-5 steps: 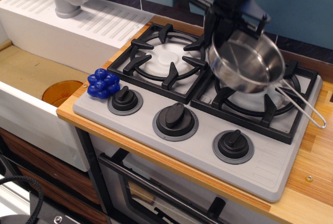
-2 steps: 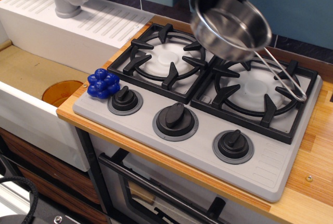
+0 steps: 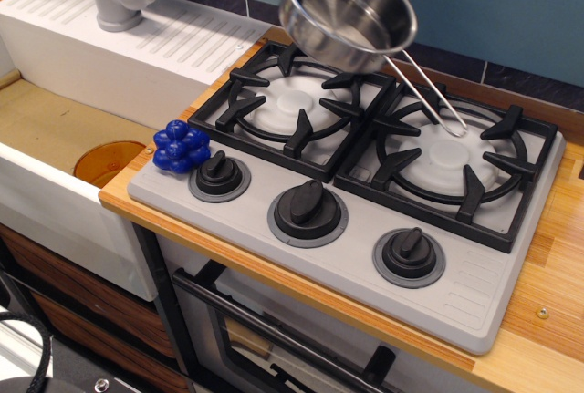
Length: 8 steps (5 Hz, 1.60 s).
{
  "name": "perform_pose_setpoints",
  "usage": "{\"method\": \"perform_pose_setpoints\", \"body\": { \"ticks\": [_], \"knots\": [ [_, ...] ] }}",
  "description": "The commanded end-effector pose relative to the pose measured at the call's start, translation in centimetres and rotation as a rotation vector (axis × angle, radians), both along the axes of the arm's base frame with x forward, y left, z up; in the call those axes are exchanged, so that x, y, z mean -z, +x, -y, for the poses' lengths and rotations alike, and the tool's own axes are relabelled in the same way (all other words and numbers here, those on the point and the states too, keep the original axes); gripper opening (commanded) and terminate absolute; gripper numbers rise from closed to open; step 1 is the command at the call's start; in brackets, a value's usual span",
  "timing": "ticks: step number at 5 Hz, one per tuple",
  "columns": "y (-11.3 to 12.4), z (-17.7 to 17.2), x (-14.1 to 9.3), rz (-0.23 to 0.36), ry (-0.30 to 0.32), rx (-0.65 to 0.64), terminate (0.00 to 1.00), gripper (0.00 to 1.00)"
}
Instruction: Put pan on stove and put blueberry in pan
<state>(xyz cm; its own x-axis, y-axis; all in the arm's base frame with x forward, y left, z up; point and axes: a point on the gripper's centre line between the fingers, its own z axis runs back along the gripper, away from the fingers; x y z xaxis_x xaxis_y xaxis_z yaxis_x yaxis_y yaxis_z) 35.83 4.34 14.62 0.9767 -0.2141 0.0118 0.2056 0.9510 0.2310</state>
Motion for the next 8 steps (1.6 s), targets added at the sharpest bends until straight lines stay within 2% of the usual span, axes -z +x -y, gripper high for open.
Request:
{"method": "perform_pose_setpoints", "body": {
  "ticks": [1, 3, 5, 6, 7, 8],
  "knots": [
    [1.6, -3.7, -1.9, 0.108, 0.000, 0.049, 0.00, 0.00],
    [2.3, -6.1, 0.8, 0.136, -0.028, 0.071, 0.00, 0.00],
    [2.2, -6.0, 4.8, 0.176, -0.066, 0.055, 0.00, 0.00],
    [2.4, -5.4, 5.6, 0.185, -0.094, 0.041, 0.00, 1.00],
    [2.6, -5.1, 5.0, 0.167, -0.112, 0.038, 0.00, 1.00],
    [2.5, -4.9, 3.9, 0.151, -0.103, 0.037, 0.00, 1.00]
  ]
}}
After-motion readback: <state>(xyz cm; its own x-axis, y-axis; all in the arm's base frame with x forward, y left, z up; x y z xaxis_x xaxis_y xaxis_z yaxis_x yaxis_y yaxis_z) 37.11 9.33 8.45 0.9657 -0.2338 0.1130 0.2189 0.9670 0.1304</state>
